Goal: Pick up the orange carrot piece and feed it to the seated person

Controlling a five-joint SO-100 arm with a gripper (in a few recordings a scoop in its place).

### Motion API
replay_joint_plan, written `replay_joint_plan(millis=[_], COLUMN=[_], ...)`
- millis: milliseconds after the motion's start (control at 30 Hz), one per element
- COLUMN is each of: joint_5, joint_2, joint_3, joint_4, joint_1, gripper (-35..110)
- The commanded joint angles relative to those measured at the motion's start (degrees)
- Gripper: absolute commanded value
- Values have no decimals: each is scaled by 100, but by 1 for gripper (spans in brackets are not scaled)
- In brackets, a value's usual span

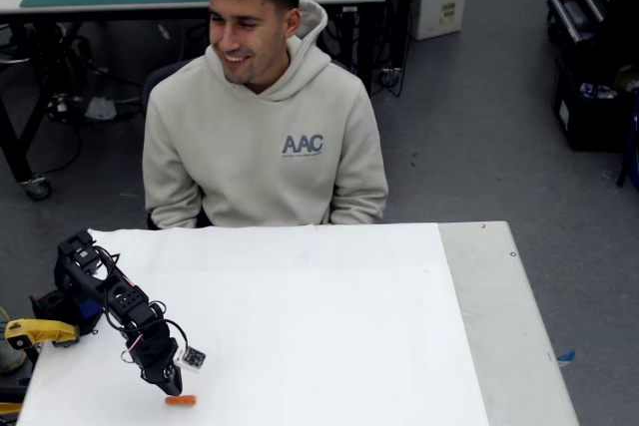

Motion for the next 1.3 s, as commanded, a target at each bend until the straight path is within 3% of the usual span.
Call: replay_joint_plan(millis=[0,367,667,1133,1267], joint_5=[-114,-633,-659,-703,-703], joint_2=[299,220,272,202,202], joint_3=[-325,-299,589,624,712], joint_4=[-44,44,-44,-62,-466], joint_1=[26,-35,-79,0,0], gripper=[1,22,22,18,17])
